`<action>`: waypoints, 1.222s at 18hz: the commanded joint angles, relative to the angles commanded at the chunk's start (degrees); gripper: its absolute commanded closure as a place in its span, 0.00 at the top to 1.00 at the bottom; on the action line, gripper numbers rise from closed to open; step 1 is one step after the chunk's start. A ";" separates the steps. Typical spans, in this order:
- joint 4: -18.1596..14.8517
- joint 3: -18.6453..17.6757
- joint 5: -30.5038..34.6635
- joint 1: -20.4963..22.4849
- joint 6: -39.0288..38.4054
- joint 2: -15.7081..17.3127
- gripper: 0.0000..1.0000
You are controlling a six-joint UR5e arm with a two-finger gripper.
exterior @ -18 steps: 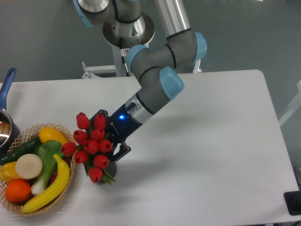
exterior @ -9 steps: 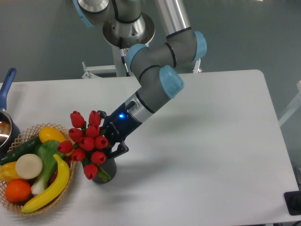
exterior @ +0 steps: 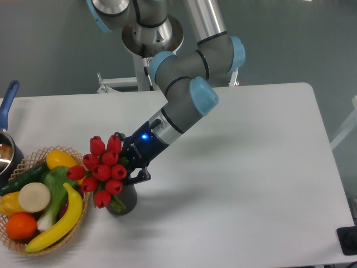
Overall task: Pick up the flowers from the vase
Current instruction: 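Close the gripper on the tulip stems, then lift the gripped tulips up out of the dark grey vase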
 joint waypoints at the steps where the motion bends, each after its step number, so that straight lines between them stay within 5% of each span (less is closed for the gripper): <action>1: -0.09 0.00 -0.09 0.00 0.00 0.09 0.40; 22: 0.26 0.79 -7.29 3.87 -9.48 6.94 0.40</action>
